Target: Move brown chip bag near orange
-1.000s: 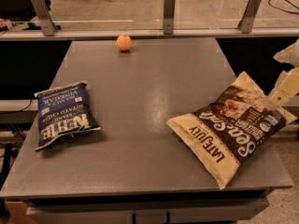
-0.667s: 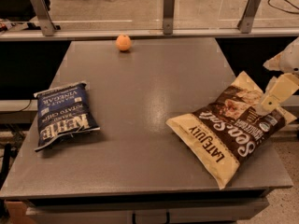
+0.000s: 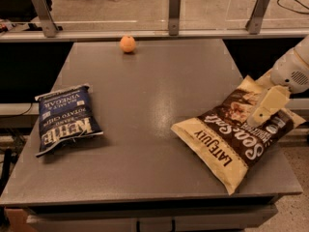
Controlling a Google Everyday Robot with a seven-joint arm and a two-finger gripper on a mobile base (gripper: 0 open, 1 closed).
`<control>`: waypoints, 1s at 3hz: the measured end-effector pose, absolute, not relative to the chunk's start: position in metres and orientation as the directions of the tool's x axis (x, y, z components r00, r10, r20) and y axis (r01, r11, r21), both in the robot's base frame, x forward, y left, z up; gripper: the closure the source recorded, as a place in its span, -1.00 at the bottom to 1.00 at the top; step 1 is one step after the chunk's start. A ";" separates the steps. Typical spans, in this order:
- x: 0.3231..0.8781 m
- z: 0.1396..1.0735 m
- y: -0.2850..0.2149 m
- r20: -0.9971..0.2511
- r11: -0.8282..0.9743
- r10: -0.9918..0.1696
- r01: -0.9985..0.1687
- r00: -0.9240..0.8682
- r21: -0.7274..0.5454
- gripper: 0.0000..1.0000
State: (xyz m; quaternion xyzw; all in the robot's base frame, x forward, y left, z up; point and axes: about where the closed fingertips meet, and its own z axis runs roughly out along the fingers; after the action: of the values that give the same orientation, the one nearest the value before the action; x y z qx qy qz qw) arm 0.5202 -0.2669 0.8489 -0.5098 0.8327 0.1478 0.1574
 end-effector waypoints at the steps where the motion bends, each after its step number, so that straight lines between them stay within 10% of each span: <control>1: 0.518 0.850 -0.259 -0.417 0.431 -0.795 -0.894 -0.440 0.121 -0.21; 3: 0.516 0.866 -0.246 -0.441 0.434 -0.779 -0.891 -0.446 0.135 0.72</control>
Offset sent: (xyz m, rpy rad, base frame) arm -0.0099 0.0215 0.0222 0.0508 0.0501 0.0097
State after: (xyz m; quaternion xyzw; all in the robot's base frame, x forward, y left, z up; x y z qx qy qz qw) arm 0.5158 -0.2462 0.8663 -0.5019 0.8317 0.1769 0.1583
